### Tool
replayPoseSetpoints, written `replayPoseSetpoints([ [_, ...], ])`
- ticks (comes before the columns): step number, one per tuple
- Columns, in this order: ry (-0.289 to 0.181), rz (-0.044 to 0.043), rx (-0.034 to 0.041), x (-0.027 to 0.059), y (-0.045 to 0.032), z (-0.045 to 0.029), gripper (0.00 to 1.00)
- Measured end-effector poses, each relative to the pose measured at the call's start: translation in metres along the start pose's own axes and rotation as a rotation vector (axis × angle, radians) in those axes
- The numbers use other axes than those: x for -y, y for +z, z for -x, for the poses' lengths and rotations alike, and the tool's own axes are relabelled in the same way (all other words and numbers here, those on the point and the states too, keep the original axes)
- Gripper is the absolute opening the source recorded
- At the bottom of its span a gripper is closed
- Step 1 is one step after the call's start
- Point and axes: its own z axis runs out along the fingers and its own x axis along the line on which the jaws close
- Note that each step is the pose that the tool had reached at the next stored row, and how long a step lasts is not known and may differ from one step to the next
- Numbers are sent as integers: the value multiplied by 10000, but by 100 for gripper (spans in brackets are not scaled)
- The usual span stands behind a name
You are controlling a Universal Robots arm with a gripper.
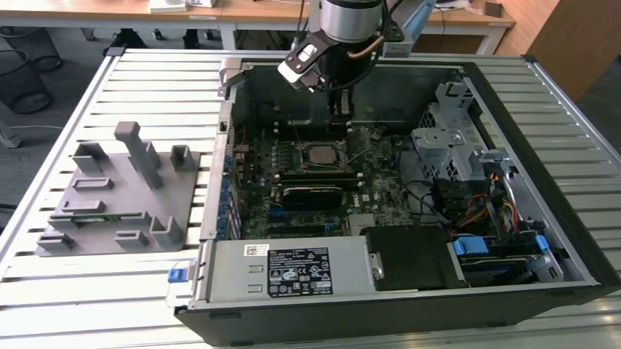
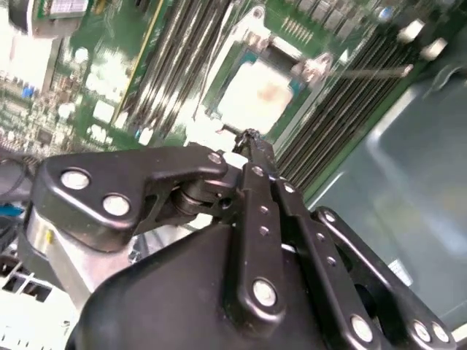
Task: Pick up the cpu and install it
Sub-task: 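Close the cpu cover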
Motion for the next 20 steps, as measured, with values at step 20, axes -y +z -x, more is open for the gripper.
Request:
replayPoseSetpoints([
  [20,-3,-156,-126,-507,-20,-5,11],
])
